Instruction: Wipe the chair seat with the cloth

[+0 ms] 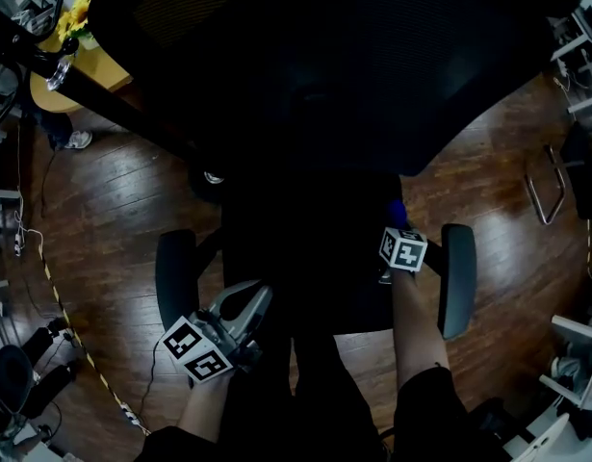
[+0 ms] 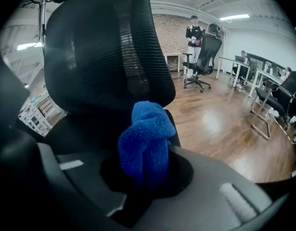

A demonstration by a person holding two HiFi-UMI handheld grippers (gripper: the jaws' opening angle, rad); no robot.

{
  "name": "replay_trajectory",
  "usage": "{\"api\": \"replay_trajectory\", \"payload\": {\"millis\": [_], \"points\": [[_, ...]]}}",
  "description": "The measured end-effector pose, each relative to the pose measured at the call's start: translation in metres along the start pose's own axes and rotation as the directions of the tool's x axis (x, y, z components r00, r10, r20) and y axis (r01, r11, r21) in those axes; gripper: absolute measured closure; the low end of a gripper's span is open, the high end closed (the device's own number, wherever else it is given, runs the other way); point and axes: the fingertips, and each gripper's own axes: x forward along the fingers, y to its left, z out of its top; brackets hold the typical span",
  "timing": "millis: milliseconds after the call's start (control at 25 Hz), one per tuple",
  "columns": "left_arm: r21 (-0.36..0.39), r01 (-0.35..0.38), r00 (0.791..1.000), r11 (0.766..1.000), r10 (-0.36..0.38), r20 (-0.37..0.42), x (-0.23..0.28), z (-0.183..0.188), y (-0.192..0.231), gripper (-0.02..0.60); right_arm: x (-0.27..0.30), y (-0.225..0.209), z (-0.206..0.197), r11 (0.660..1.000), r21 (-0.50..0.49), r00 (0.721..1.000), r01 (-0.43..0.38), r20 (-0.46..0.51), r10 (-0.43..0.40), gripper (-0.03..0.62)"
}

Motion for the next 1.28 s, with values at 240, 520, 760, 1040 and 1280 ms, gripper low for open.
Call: {"api": "replay_trajectory", "payload": {"millis": [240, 520, 760, 1040, 1280], "points": [[-0.005, -0.011, 0.999, 1.000, 0.011, 0.045, -0.022, 0.003, -0.002, 0.591, -0.003, 0.039, -0.008, 0.999, -0.022, 0.999, -0.034, 0.033, 0.035, 0.559], [-0.015, -0.040, 0.993, 0.999, 0.041, 0.109, -0.050, 0.011, -0.004, 0.591, 0.007, 0.262, -0.048, 0.904, -0.132, 0.914, -0.406, -0.046, 0.404, 0.559], [-0.024, -0.073, 0.985, 0.997, 0.076, 0.155, -0.075, 0.015, -0.002, 0.591, -0.007, 0.392, -0.079, 0.764, -0.176, 0.784, -0.621, -0.159, 0.600, 0.559], [-0.028, -0.098, 0.980, 0.995, 0.102, 0.174, -0.094, 0.014, 0.004, 0.591, 0.001, 0.399, -0.097, 0.776, -0.194, 0.799, -0.600, -0.172, 0.576, 0.559], [-0.025, -0.098, 0.982, 0.995, 0.101, 0.161, -0.094, 0.012, 0.002, 0.591, 0.007, 0.333, -0.094, 0.861, -0.181, 0.879, -0.476, -0.124, 0.460, 0.559]]}}
